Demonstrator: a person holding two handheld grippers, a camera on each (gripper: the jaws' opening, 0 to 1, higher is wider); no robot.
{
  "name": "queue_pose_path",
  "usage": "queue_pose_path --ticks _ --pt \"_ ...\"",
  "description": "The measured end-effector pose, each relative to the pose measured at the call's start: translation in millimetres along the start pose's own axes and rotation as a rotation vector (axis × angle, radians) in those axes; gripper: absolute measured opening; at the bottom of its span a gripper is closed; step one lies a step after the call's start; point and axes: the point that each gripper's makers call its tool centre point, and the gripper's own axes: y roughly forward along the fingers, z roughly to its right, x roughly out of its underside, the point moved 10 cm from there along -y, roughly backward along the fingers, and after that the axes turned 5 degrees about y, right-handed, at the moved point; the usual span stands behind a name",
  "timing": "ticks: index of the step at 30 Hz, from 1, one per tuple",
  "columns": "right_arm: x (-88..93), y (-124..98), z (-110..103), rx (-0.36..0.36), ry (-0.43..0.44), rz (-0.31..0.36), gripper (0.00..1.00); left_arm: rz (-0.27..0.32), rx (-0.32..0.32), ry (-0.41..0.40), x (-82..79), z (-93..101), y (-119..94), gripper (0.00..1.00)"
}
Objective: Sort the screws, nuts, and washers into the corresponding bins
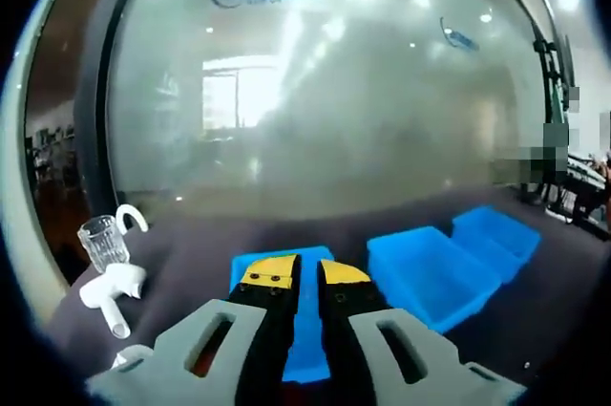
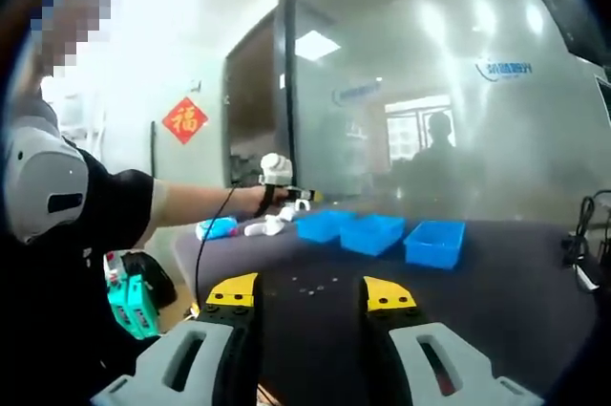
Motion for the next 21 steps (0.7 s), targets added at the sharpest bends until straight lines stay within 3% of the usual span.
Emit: queue_pose_path --ticks 1,4,6,8,10,14,17,21 --pt "0.0 0.1 0.0 -0.002 0.000 0.001 0.36 0.007 0.015 0.014 -1.6 1.9 -1.9 0.25" --pt "0.3 0.6 0.9 -0.001 -0.007 -0.005 0.36 -0.009 0.078 0.011 0.0 9.3 -9.6 0.30" --pt "-1.0 0.1 1.1 0.001 -0.009 -0.002 0.37 -0.023 0.155 -0.005 2.4 15.8 -18.3 0.36" --pt "-2.9 -0.9 2.0 0.003 -0.010 0.004 0.37 -0.007 0.182 -0.010 4.0 19.0 -30.1 0.42" --pt "-4.7 -2.5 4.7 0.015 -0.016 0.010 0.38 0.001 0.226 -0.004 7.1 22.9 -47.6 0.44" --pt "-6.0 -4.6 9.5 0.038 -0.017 0.019 0.38 0.023 0.256 -0.009 13.9 27.7 -81.6 0.45" --pt "-4.9 -7.5 13.7 0.057 -0.022 0.021 0.38 -0.001 0.291 -0.036 23.5 36.3 -117.4 0.44" --pt "-4.9 -11.6 18.3 0.086 -0.019 0.033 0.39 0.021 0.346 -0.019 36.3 43.7 -166.8 0.46"
